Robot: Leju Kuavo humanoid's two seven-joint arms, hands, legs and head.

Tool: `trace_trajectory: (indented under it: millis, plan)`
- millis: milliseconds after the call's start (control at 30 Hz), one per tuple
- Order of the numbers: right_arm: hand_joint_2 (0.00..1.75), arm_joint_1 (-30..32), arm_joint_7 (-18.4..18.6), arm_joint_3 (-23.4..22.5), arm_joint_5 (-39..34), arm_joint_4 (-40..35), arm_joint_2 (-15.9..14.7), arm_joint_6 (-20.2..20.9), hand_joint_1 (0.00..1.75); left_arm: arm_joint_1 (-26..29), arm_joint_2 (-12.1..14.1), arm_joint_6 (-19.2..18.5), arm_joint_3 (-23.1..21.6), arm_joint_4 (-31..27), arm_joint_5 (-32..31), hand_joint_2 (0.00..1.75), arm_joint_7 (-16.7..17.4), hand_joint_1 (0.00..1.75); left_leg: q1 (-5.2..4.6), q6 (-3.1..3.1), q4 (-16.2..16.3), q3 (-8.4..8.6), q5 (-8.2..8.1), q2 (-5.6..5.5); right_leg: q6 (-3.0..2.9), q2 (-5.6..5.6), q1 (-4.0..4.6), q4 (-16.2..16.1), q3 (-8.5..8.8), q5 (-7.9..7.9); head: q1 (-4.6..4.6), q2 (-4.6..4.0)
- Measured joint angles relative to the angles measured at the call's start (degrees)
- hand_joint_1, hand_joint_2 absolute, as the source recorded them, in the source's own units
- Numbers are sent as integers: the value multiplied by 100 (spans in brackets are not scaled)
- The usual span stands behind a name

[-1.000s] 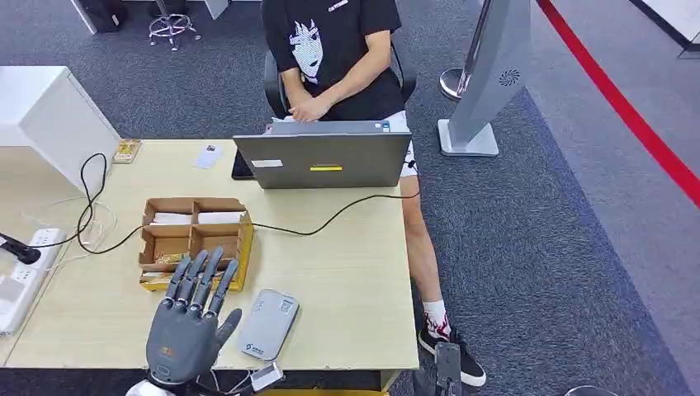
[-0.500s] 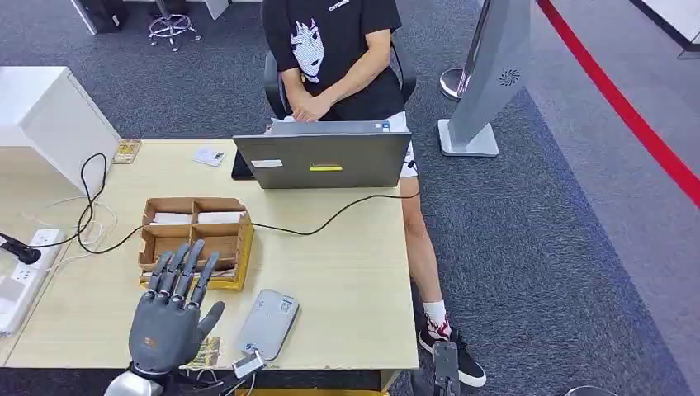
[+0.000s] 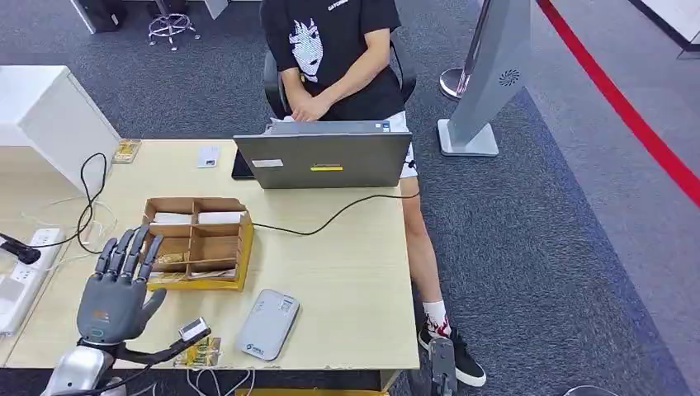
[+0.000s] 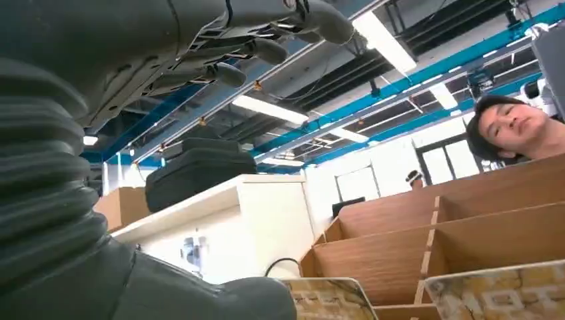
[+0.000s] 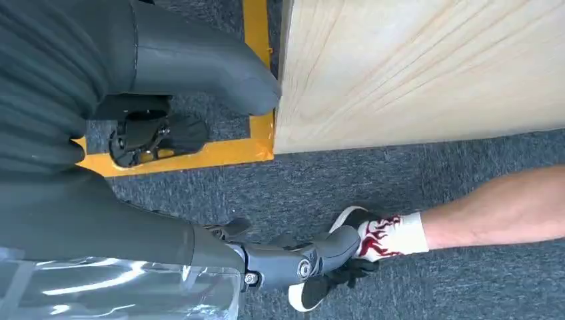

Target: Pass the card to the sensor for recognition and then transmit it.

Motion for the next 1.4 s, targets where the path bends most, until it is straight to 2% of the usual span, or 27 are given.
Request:
trace_trajectory:
  millis: [667, 867, 1033, 1400]
  plan:
    - [175, -25, 31, 11, 44, 0, 0, 28, 0, -201, -35, 0, 2, 468, -68, 175, 153, 0, 1, 0, 0, -1, 1, -4, 1, -5, 1, 1, 0, 1, 0, 0]
    - [175, -33, 52, 17, 70, 0, 7, 61, 0, -445, 120, 0, 2, 891, -96, 175, 433, 0, 1, 0, 0, 0, 1, -5, 1, -7, 1, 2, 0, 1, 0, 0]
    - [175, -43, 55, 22, 72, 0, 9, 72, 0, -591, 219, 0, 2, 1169, -81, 175, 437, 0, 2, 2, 0, 0, 3, -4, 0, -6, 2, 3, 0, 1, 0, 0]
    - [175, -58, 55, 22, 72, 0, 11, 90, 0, -639, 275, 0, 2, 1388, -39, 175, 452, 0, 0, 2, 0, -1, 3, -5, 1, -6, 0, 1, 0, 1, 0, 0]
